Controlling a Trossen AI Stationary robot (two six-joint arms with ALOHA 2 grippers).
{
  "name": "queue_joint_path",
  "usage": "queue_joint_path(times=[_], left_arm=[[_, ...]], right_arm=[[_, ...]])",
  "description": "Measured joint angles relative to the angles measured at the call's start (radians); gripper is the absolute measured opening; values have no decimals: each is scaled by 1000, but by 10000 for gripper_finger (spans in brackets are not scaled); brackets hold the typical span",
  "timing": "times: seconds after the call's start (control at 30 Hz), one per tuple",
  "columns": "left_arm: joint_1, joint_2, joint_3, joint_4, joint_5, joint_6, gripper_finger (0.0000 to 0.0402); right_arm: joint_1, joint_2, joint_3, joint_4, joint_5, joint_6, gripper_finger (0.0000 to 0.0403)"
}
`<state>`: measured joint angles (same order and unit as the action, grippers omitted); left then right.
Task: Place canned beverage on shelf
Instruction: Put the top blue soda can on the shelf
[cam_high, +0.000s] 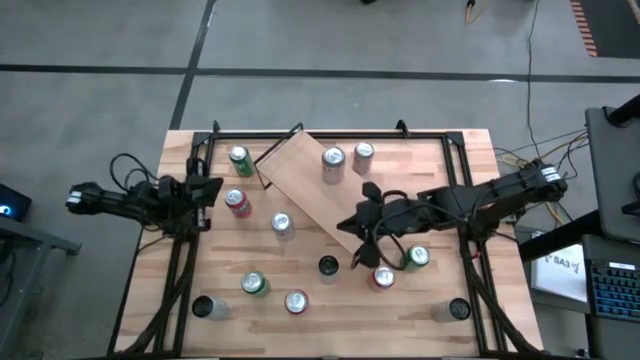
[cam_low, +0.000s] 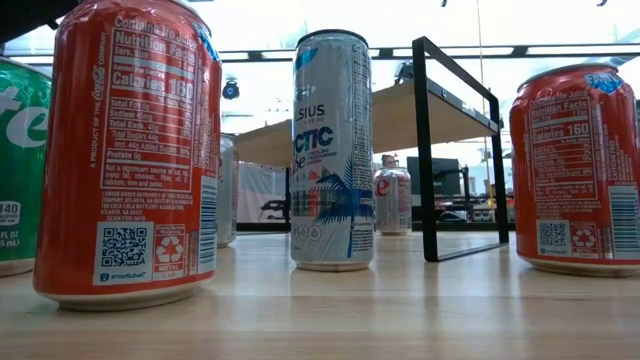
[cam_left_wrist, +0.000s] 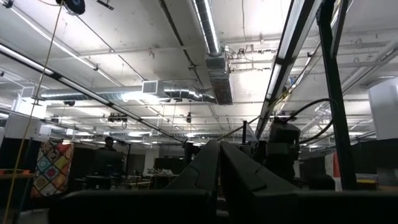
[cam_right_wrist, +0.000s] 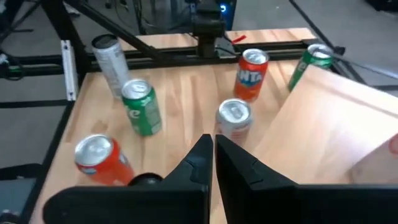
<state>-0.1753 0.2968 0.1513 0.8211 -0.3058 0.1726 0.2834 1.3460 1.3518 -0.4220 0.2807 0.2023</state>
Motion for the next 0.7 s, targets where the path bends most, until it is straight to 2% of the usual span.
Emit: queue_joint_path(times=[0.47, 0.7], left_arm=[[0, 52, 0, 15, 4, -50, 0], [0, 119, 0, 102, 79, -70, 0]], right_arm=[[76, 0, 0, 0, 3, 99, 9], [81, 0, 0, 0, 7, 152, 9]])
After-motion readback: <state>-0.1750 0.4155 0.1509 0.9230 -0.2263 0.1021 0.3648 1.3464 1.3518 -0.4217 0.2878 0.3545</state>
